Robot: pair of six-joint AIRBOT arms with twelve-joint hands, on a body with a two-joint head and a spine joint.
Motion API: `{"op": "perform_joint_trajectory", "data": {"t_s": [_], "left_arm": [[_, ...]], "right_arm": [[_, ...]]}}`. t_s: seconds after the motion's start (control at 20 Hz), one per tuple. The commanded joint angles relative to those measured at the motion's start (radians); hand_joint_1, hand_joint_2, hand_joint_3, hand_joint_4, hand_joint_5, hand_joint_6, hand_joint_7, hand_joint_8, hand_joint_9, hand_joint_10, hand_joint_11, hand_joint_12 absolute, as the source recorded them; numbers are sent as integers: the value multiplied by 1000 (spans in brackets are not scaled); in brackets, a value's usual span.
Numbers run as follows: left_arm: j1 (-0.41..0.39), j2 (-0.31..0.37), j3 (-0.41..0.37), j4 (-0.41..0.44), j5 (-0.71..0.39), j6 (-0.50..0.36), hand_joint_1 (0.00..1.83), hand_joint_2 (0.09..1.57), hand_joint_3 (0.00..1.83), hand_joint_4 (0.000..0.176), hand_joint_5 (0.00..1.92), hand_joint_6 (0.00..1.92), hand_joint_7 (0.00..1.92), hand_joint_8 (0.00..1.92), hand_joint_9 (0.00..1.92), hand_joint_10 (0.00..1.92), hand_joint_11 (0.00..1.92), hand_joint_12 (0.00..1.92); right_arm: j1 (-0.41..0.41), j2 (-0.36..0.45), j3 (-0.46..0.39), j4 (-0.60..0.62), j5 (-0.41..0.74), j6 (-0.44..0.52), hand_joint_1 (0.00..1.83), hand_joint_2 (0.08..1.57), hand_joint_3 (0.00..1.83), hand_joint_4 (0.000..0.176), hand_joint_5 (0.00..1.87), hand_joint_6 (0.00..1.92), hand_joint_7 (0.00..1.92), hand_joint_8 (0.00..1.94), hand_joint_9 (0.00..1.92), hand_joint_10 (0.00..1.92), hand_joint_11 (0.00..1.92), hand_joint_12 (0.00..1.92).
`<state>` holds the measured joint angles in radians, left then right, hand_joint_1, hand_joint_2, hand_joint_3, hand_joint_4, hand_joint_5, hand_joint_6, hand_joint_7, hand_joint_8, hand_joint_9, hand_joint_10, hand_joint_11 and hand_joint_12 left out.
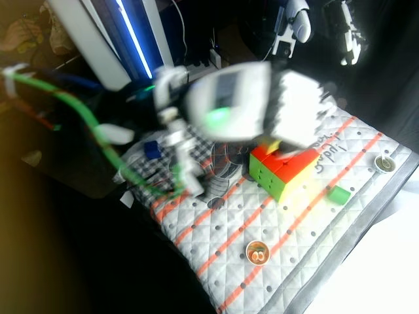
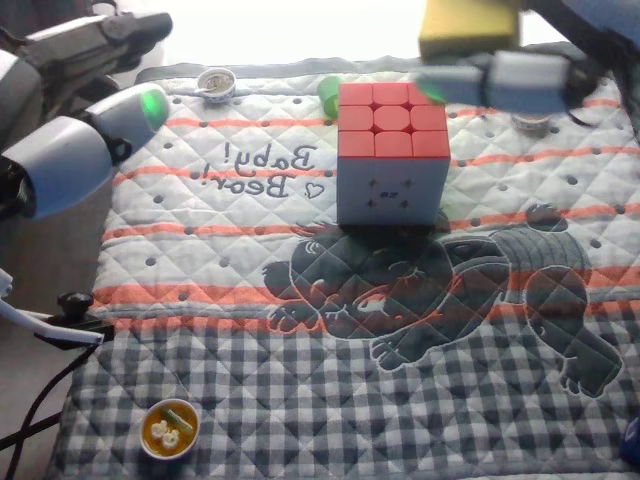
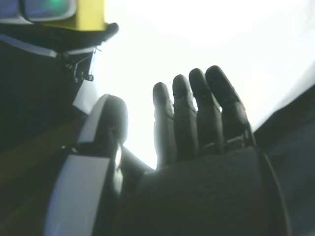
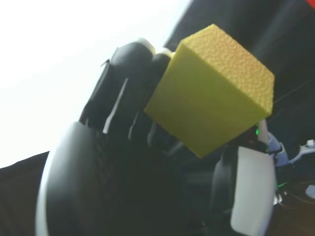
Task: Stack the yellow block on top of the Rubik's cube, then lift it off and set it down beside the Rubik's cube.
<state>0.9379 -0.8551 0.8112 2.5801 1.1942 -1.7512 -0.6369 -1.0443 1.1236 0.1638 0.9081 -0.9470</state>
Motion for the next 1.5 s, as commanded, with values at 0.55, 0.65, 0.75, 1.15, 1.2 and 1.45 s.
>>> {"op": "perform_joint_trajectory", "data": {"t_s": [0.55,0.65,0.75,1.15,1.2,1.45], "left_arm": [[70,24,-26,4,203,-40,744,1337,5,3,576,13,428,3,304,270,0,1367],[76,24,-27,-1,207,-41,686,1338,0,21,575,9,438,3,350,194,0,1351],[78,23,-28,-2,207,-41,772,1324,0,0,597,14,445,8,321,167,0,1231],[78,16,-27,-4,207,-41,770,1330,1,46,612,11,483,11,378,154,0,1271],[78,15,-27,-4,207,-41,770,1330,1,46,612,11,483,11,378,154,0,1271],[79,14,-27,-6,207,-41,799,1327,0,33,621,13,484,8,360,151,0,1164]], "right_arm": [[-282,150,-193,-67,340,8,1169,1317,0,0,770,1349,776,1446,756,1760,752,1920],[-329,161,-216,-72,339,8,1320,1323,0,0,742,1394,729,1438,690,1594,701,1921],[-400,167,-237,-72,338,8,1185,1311,0,0,786,1277,783,1483,811,1732,786,1921],[-458,105,-231,-65,171,8,1120,1196,0,0,822,1229,621,1089,518,1255,322,1695],[-461,104,-231,-61,166,8,1120,1196,0,0,822,1229,621,1089,518,1255,322,1695],[-478,100,-232,-39,158,8,897,950,0,0,328,448,298,97,115,463,0,1172]]}}
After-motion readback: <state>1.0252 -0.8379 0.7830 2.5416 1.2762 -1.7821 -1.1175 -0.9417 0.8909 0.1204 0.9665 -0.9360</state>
